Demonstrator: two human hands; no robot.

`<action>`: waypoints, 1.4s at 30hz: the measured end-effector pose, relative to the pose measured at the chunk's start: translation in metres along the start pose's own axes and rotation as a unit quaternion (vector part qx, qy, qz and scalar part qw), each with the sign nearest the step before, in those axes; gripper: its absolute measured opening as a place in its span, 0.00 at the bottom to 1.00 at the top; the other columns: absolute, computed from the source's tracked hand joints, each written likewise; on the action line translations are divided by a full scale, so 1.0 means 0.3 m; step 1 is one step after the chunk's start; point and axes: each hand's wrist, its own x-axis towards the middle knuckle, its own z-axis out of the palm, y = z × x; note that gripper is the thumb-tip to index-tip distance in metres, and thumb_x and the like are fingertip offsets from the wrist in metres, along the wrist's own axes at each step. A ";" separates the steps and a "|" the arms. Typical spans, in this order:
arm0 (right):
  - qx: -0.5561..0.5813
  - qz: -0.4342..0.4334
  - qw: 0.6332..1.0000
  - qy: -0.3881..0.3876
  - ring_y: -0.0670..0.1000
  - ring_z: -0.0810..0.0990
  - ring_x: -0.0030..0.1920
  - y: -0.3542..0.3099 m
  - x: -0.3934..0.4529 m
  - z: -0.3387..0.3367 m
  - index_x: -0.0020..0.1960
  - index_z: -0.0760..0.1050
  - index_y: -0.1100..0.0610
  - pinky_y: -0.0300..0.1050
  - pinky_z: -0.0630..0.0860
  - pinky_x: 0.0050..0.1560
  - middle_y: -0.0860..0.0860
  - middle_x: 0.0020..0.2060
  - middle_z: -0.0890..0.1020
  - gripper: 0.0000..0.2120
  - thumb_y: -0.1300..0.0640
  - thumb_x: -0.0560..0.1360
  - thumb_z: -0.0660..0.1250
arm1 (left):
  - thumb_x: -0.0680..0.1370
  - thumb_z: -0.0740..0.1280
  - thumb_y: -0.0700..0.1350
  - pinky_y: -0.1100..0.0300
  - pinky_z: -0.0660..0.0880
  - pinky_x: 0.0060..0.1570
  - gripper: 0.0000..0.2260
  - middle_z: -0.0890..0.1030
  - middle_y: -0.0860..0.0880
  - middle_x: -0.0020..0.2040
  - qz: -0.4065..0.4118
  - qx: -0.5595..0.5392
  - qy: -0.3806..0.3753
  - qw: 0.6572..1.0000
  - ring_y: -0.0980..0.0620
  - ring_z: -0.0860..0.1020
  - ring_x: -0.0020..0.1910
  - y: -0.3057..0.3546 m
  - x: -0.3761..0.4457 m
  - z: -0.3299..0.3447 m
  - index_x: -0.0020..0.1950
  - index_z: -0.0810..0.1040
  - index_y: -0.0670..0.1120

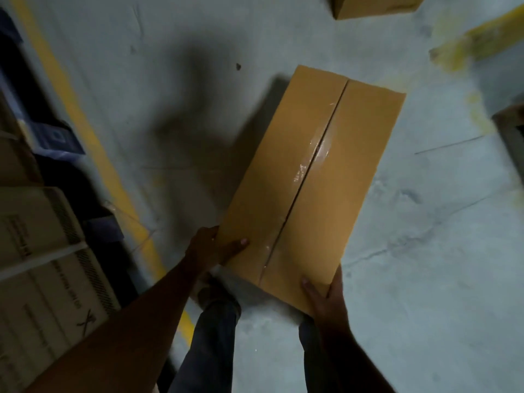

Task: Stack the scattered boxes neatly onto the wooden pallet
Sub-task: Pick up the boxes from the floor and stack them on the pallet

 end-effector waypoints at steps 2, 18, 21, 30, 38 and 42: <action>0.052 -0.013 0.999 0.009 0.41 0.81 0.61 -0.074 -0.085 -0.104 0.80 0.64 0.45 0.31 0.80 0.51 0.47 0.68 0.79 0.35 0.61 0.78 0.74 | 0.67 0.78 0.68 0.48 0.83 0.56 0.34 0.86 0.52 0.56 0.019 -0.075 -0.004 0.997 0.49 0.85 0.54 0.087 -0.147 -0.004 0.66 0.82 0.50; 0.058 -0.119 0.982 -0.135 0.54 0.81 0.66 -0.514 -0.892 -0.961 0.80 0.68 0.49 0.59 0.74 0.72 0.51 0.67 0.82 0.28 0.56 0.81 0.68 | 0.75 0.72 0.64 0.55 0.77 0.46 0.14 0.82 0.64 0.57 0.039 -0.319 0.115 0.940 0.57 0.80 0.56 0.531 -1.509 0.254 0.61 0.77 0.74; 0.045 -0.150 0.977 -0.142 0.51 0.79 0.67 -0.495 -1.027 -1.088 0.81 0.64 0.46 0.54 0.73 0.72 0.50 0.71 0.78 0.31 0.50 0.80 0.69 | 0.75 0.72 0.63 0.52 0.78 0.45 0.16 0.82 0.53 0.60 0.041 -0.316 0.140 0.938 0.51 0.79 0.53 0.533 -1.637 0.332 0.61 0.80 0.64; 0.014 -0.247 0.961 -0.125 0.51 0.77 0.68 -0.184 -1.351 -1.473 0.80 0.66 0.43 0.55 0.72 0.71 0.46 0.70 0.79 0.38 0.40 0.71 0.66 | 0.77 0.70 0.63 0.41 0.73 0.54 0.29 0.76 0.37 0.68 0.117 -0.310 0.166 0.929 0.36 0.76 0.61 0.399 -1.964 0.702 0.76 0.72 0.56; 0.043 -0.267 0.958 -0.099 0.44 0.81 0.60 0.188 -1.570 -1.929 0.68 0.75 0.34 0.44 0.75 0.56 0.38 0.58 0.84 0.23 0.43 0.73 0.65 | 0.76 0.72 0.63 0.40 0.74 0.58 0.31 0.75 0.46 0.69 0.134 -0.327 0.143 0.925 0.41 0.74 0.63 0.369 -2.296 1.186 0.77 0.69 0.57; 0.042 -0.276 0.957 -0.076 0.43 0.80 0.62 0.330 -1.552 -2.174 0.73 0.73 0.37 0.45 0.74 0.57 0.35 0.58 0.83 0.24 0.46 0.78 0.67 | 0.75 0.72 0.63 0.46 0.77 0.52 0.27 0.79 0.50 0.64 0.199 -0.305 0.137 0.921 0.51 0.78 0.54 0.412 -2.407 1.419 0.72 0.75 0.58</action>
